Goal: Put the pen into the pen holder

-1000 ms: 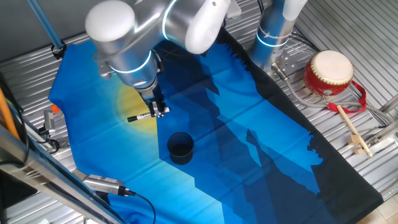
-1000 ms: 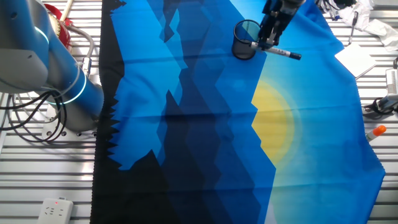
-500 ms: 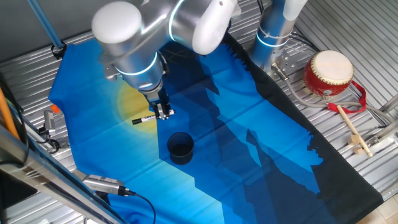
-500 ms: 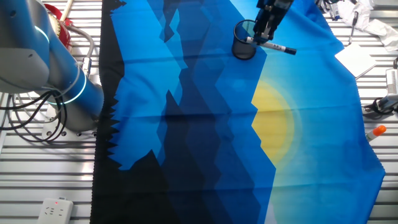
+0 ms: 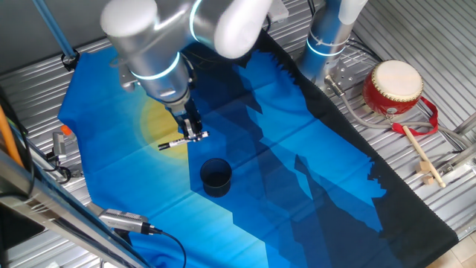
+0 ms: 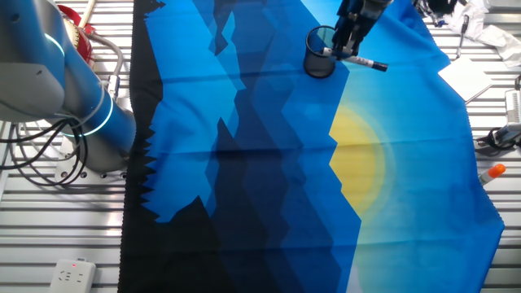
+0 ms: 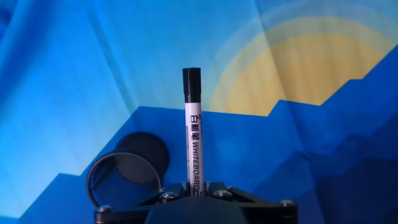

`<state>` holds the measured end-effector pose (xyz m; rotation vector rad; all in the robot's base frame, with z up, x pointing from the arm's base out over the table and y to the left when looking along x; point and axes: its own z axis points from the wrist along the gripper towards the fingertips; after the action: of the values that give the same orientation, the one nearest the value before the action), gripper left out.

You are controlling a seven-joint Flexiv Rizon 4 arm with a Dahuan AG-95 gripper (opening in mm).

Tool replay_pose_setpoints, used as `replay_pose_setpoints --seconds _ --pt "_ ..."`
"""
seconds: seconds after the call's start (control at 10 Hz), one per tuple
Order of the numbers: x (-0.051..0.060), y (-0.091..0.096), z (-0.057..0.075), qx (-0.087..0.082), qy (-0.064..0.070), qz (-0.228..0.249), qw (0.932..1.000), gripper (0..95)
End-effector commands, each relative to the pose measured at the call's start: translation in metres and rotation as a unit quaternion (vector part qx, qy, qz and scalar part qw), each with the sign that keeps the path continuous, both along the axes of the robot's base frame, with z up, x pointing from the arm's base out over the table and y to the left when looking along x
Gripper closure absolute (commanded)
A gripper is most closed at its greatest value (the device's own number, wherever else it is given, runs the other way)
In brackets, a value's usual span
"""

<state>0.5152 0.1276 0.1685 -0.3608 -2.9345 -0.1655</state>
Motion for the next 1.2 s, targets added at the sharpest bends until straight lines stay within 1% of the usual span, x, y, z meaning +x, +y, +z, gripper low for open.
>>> replay_pose_setpoints --seconds 0.1,0.2,0.3,0.4,0.5,0.6,0.8,1.0,1.1,1.2 --pt "0.0005 0.0013 0.0005 0.0 -0.006 -0.001 1.0 95.0" --pt "0.0008 0.0015 0.0006 -0.086 -0.016 -0.001 0.9962 95.0" --pt "0.0008 0.0014 0.0007 -0.14 -0.016 0.001 0.99 95.0" --pt "0.0008 0.0013 0.0007 -0.109 -0.016 0.002 0.9939 95.0" --pt "0.001 0.001 0.0007 -0.078 -0.026 0.002 0.9966 95.0" --pt "0.001 0.001 0.0007 -0.075 -0.029 0.006 0.9968 95.0" --pt "0.0009 0.0009 0.0006 -0.078 -0.029 -0.002 0.9965 95.0" --pt "0.0008 0.0009 0.0006 -0.077 -0.028 0.003 0.9967 95.0" --pt "0.0005 0.0006 0.0002 -0.075 -0.026 0.011 0.9968 95.0" --pt "0.0002 0.0003 0.0 -0.075 -0.031 0.028 0.9963 95.0"
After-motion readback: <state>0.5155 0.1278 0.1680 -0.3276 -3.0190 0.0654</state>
